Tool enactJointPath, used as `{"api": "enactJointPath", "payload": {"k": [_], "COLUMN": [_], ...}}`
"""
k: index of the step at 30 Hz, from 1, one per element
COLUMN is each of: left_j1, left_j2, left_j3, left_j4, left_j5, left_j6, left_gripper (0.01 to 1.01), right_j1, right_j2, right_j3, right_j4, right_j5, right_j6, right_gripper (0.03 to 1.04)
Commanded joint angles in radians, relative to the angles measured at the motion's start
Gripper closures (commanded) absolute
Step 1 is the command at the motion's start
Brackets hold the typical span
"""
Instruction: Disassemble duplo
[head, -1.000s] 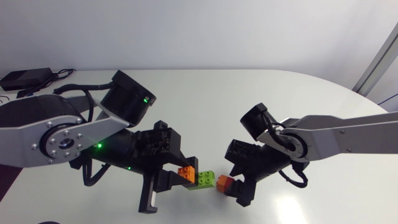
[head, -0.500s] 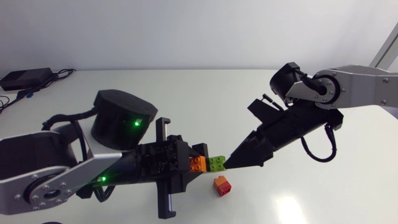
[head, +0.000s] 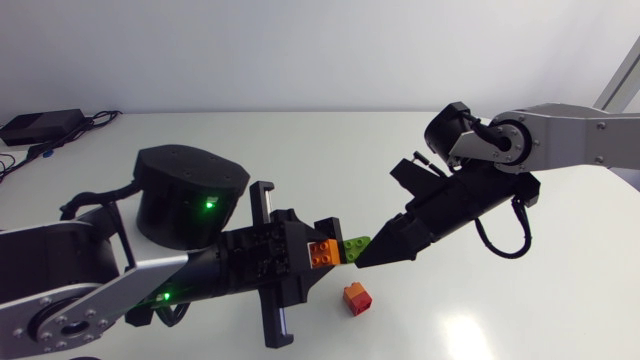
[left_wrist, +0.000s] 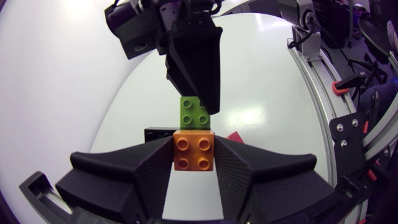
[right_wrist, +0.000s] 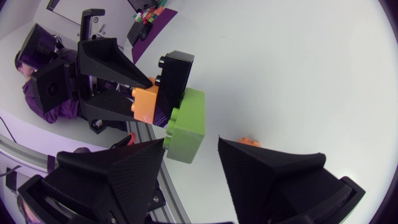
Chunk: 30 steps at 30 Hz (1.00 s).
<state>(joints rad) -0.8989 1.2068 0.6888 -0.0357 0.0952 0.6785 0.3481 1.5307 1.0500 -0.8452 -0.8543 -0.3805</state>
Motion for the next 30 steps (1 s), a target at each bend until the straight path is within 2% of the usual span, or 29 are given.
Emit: {"api": "enactJointPath", "payload": {"k": [1,7,17,21,25,30], "left_j1": [-0.015,-0.025,0.012,0.014,0.011,0.003], "left_j2": [-0.026,-0.050,-0.093,-0.104,-0.108,-0.118], "left_j3": [-0.034,-0.051,-0.009,-0.018,-0.038,-0.043], "left_j4": [0.020,0.026,-0.056,-0.075,-0.090,-0.115], "left_j5": [-0.008,-0.008,0.047,0.052,0.052,0.057], "left_j6": [-0.020,-0.023,-0.025,-0.017,0.001,0.015], "left_gripper": [0.752,0.752,0.752,0.752,0.751,0.751], "right_j1": [0.012,0.032,0.075,0.043,0.005,-0.006], "right_j2": [0.008,-0.024,-0.070,-0.018,0.068,0.143], "right_j3": [0.010,-0.015,-0.091,-0.125,-0.148,-0.168], "right_j4": [0.000,0.038,0.159,0.273,0.353,0.413], "right_j5": [-0.006,0.017,0.207,0.374,0.445,0.468], "right_j6": [0.019,0.023,0.023,0.008,-0.023,-0.037], "right_gripper": [0.74,0.80,0.80,0.80,0.79,0.79]}}
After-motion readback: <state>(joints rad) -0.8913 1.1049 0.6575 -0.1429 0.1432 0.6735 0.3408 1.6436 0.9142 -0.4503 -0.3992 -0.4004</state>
